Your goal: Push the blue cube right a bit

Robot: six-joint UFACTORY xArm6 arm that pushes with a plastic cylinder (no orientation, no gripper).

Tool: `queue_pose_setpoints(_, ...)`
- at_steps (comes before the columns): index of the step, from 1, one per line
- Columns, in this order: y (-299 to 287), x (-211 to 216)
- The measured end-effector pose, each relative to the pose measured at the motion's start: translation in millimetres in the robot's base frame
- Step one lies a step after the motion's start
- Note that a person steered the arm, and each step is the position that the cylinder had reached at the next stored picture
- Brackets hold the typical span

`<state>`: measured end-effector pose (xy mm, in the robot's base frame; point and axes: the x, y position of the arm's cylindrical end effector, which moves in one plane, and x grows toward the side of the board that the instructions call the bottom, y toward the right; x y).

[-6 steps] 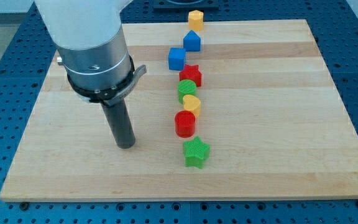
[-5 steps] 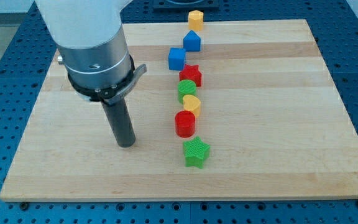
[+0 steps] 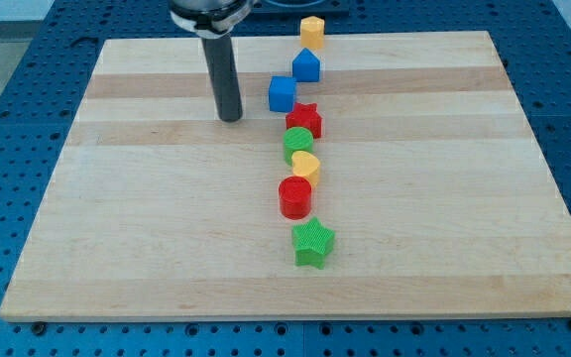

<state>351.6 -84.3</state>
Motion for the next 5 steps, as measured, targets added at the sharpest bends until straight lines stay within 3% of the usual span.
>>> queue_pose_setpoints(3,53.0,-22.0)
queue_pose_setpoints(5,55.0,-45.9)
